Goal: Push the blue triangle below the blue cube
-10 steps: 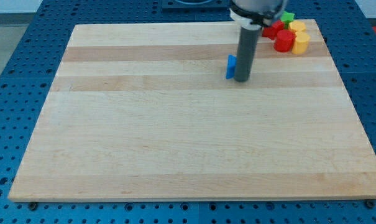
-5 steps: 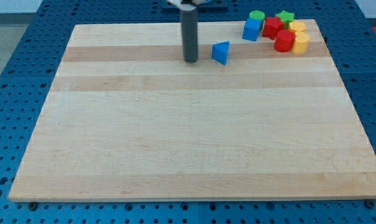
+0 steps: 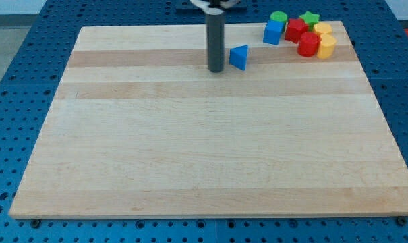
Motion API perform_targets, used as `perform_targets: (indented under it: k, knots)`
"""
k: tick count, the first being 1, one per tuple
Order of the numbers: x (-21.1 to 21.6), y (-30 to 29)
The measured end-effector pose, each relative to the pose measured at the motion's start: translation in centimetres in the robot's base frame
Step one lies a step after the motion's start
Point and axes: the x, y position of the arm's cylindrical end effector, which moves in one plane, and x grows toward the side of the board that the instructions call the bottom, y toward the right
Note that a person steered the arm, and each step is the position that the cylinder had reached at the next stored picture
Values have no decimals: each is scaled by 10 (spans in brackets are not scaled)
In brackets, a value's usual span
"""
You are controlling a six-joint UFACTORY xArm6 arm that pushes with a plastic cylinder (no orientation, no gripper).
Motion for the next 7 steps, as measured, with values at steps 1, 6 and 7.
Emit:
perform_targets:
  k: [1, 6, 7]
  knots:
    - [-21, 66]
    - [-50, 16]
    - [-50, 83]
